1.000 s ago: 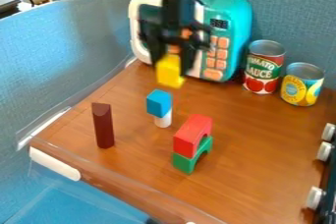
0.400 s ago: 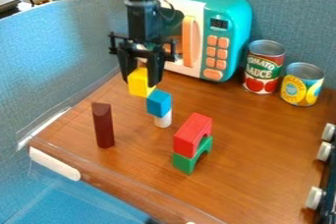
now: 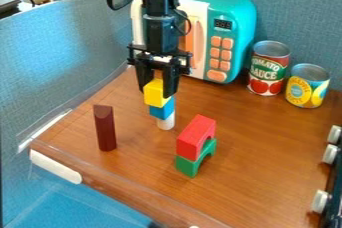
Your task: Take the yellow cube on top of the red arch and put it on top of the other cube
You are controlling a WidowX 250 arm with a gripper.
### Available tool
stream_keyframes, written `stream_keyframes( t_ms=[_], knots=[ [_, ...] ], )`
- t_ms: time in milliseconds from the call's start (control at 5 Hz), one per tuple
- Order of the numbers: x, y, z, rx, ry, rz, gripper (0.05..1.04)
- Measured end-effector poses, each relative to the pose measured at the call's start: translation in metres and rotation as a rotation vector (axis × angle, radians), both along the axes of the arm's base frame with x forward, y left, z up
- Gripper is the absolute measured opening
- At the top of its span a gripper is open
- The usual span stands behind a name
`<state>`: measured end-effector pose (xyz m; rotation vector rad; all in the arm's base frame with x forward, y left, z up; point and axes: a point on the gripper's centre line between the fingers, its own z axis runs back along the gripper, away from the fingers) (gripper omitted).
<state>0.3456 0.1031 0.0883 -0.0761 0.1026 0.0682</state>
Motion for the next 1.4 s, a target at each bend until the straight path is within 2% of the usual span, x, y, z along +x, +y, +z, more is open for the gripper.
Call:
stream_keyframes(
  t_ms=[600, 800, 1200, 1400],
  knots=[
    [0.017, 0.003, 0.012, 0.001, -0.042, 0.0, 0.574],
    [0.016, 0.007, -0.001, -0.001, -0.004, 0.002, 0.574],
    [0.014, 0.007, -0.003, 0.004, 0.01, 0.01, 0.574],
    [0.013, 0.008, -0.005, 0.006, 0.022, 0.01, 0.643]
  ],
)
